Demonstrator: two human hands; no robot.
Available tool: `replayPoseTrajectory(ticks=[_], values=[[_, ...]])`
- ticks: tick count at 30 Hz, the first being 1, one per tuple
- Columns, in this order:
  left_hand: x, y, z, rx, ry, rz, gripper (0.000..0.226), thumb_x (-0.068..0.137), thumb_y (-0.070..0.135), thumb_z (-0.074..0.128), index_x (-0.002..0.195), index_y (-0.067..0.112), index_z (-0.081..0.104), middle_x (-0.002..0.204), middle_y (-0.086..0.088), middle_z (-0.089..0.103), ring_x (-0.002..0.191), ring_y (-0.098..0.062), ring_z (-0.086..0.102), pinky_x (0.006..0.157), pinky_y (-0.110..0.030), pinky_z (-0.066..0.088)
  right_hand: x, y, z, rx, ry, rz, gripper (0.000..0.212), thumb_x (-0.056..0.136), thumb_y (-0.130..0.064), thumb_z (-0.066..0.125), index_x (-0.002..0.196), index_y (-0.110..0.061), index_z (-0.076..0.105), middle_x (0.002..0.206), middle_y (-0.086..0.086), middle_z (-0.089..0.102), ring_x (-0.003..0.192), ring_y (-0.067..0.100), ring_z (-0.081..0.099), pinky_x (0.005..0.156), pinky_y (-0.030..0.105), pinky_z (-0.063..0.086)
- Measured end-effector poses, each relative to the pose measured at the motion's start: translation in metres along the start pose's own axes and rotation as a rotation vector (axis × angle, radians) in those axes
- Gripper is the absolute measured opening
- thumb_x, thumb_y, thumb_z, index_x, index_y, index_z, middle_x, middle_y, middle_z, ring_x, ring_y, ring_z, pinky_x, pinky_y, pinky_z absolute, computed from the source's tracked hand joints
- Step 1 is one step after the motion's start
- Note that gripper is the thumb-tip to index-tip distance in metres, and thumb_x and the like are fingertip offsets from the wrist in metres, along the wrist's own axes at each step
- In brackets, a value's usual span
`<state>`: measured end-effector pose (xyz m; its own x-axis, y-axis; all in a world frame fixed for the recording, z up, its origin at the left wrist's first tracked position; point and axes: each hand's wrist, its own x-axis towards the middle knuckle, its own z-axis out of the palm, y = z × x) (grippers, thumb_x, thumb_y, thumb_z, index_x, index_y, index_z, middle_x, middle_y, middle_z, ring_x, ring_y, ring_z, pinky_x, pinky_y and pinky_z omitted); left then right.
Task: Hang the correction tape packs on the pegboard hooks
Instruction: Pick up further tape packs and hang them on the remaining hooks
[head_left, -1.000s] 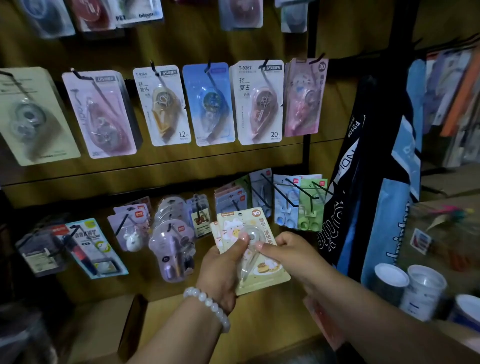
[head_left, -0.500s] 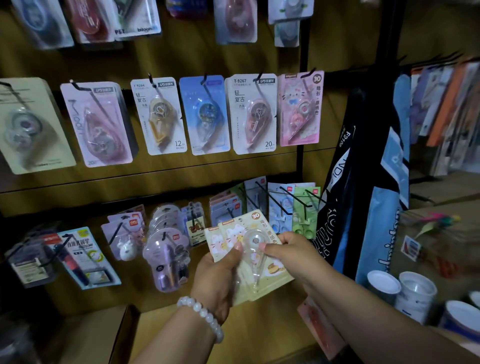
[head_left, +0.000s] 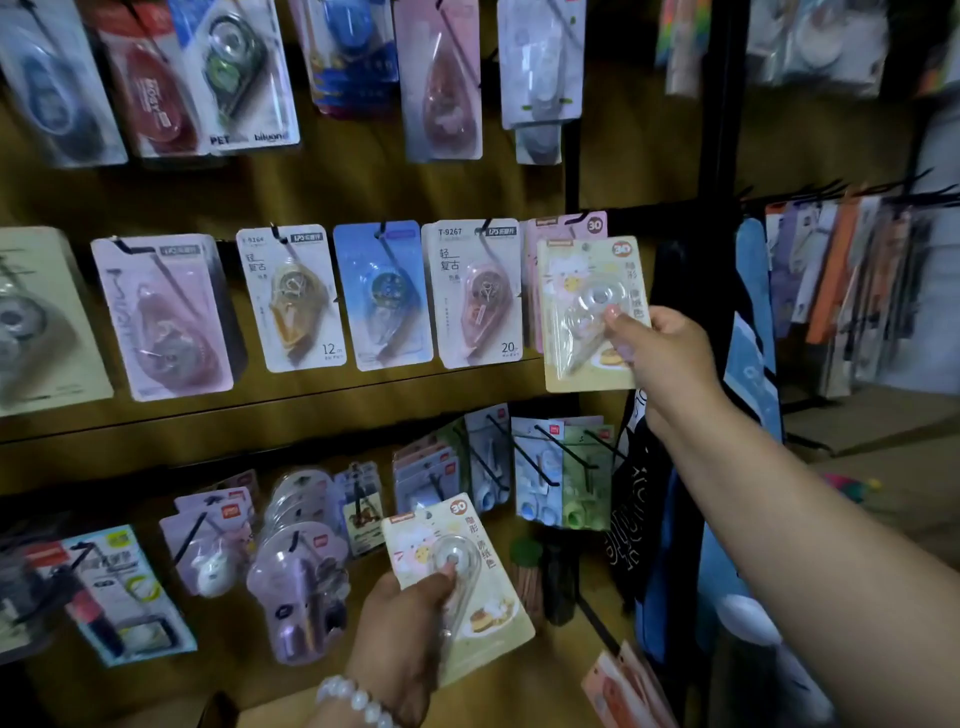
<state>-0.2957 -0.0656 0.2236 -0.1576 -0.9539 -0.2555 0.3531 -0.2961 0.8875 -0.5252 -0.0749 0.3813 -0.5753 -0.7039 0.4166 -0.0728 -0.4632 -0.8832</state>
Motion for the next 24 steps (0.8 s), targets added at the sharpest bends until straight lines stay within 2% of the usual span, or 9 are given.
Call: replayPoseTrajectory(ticks=[4,8,11,15,17,19,21,24], values=[[0.0,0.001,0.001,0.019,0.005,-0.001,0.022,0.089,-0.002,0.059,0.111,-0.004,0.063,0.094,-0.027,0.074,0.083,-0.047,0.071,0.076,-0.059,0.056,0.029,-0.021,0.008,0.031,0.037,-0.044,0.004,0.087,-0.023,0.069,0.089,-0.02,0.067,0.094,0.005,0.073,0.088,0.022,0.07,0.084,0.039,0.058],[-0.001,0.003,0.001,0.008,0.015,-0.029,0.023,0.09,-0.001,0.059,0.112,-0.002,0.061,0.094,-0.027,0.074,0.082,-0.047,0.072,0.072,-0.057,0.057,0.042,-0.029,0.014,0.048,0.04,-0.029,0.009,0.089,-0.02,0.067,0.095,-0.014,0.067,0.091,0.005,0.072,0.083,0.022,0.07,0.073,0.033,0.059],[-0.002,0.005,0.001,0.007,0.024,-0.043,0.021,0.09,0.0,0.06,0.111,-0.001,0.061,0.091,-0.026,0.074,0.08,-0.046,0.072,0.07,-0.055,0.058,0.041,-0.024,0.017,0.049,0.038,0.005,0.006,0.09,-0.021,0.066,0.09,-0.016,0.065,0.087,0.002,0.07,0.076,0.018,0.069,0.064,0.028,0.057],[-0.005,0.006,0.003,-0.01,0.017,-0.037,0.019,0.091,-0.002,0.058,0.109,-0.002,0.061,0.089,-0.026,0.075,0.077,-0.045,0.072,0.065,-0.051,0.058,0.042,-0.014,0.02,0.062,0.054,0.026,0.007,0.089,-0.022,0.066,0.085,-0.017,0.064,0.089,0.004,0.07,0.078,0.019,0.068,0.068,0.03,0.058],[-0.007,0.005,0.004,-0.018,0.007,-0.034,0.02,0.091,-0.002,0.058,0.11,-0.002,0.061,0.091,-0.026,0.074,0.079,-0.044,0.072,0.065,-0.05,0.058,0.047,-0.014,0.023,0.038,0.082,0.026,0.009,0.088,-0.022,0.067,0.087,-0.014,0.064,0.087,0.003,0.069,0.075,0.017,0.067,0.058,0.023,0.054],[-0.008,0.005,0.005,-0.02,0.0,-0.033,0.02,0.091,-0.003,0.058,0.111,-0.003,0.061,0.091,-0.026,0.074,0.079,-0.045,0.072,0.065,-0.05,0.058,0.054,-0.015,0.028,-0.002,0.103,0.036,0.015,0.086,-0.024,0.07,0.078,-0.015,0.061,0.079,0.0,0.066,0.069,0.015,0.065,0.051,0.02,0.05],[-0.009,0.005,0.005,-0.022,-0.008,-0.035,0.021,0.091,-0.003,0.058,0.111,-0.003,0.06,0.091,-0.026,0.074,0.078,-0.044,0.072,0.065,-0.05,0.058,0.062,-0.014,0.034,-0.049,0.115,0.062,0.022,0.083,-0.029,0.072,0.071,-0.017,0.059,0.076,0.001,0.066,0.071,0.02,0.067,0.059,0.027,0.056],[-0.01,0.005,0.005,-0.025,-0.011,-0.028,0.018,0.093,0.001,0.056,0.11,-0.002,0.061,0.091,-0.026,0.074,0.077,-0.043,0.073,0.064,-0.049,0.059,0.072,-0.01,0.041,-0.147,0.134,0.107,0.026,0.079,-0.038,0.074,0.072,-0.016,0.062,0.082,0.005,0.071,0.074,0.025,0.07,0.071,0.036,0.06]])
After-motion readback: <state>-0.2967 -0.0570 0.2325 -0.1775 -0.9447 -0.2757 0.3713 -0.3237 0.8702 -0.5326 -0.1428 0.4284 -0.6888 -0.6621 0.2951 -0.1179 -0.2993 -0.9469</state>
